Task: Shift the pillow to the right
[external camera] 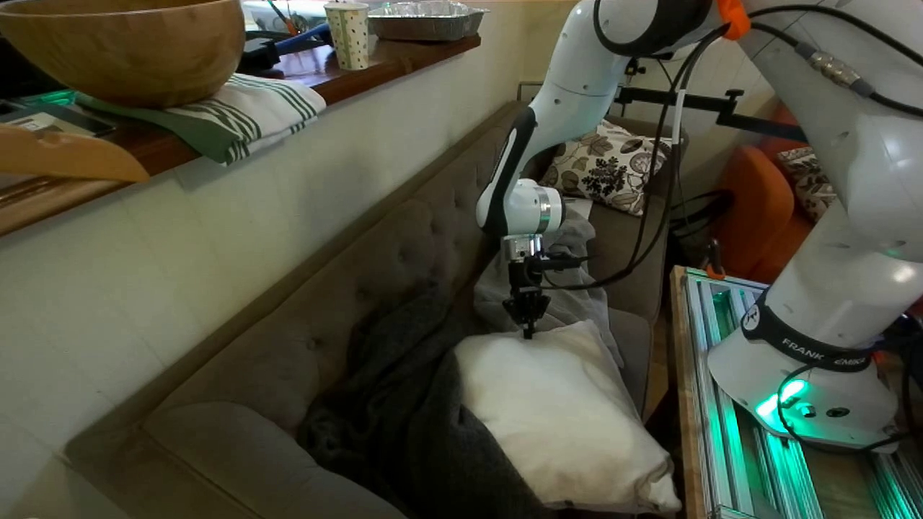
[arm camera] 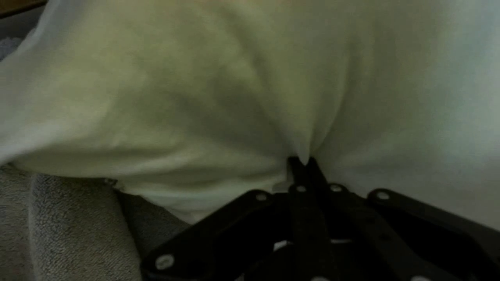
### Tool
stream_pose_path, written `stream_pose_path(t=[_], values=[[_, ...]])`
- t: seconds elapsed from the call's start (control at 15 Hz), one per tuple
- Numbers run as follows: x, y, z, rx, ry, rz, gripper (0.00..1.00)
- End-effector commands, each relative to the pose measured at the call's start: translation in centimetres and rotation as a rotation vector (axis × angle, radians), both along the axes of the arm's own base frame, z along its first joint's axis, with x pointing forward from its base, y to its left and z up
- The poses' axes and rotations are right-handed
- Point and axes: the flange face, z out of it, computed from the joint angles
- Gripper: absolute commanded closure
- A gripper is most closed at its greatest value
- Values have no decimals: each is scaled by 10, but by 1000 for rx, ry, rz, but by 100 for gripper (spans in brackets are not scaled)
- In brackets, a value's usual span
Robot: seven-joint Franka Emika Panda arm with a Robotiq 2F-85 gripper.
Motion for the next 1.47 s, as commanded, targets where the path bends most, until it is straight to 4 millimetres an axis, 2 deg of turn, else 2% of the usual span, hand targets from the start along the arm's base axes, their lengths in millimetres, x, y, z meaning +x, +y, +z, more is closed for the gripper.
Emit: stream_pose_path(t=[0.0,0.2,0.47,1.0,1.2,1.4], values=[[-19,-25,51,-79,-66,-129,99],[-41,-38,100,-128,-168,-209,99],[-66,-35,153,-160,-287,-314,99],[-97,-54,264,-224,-489,-550,99],[-105,-68,297,-267,-544,-633,99],[-113,-86,318,-316,-572,-727,99]])
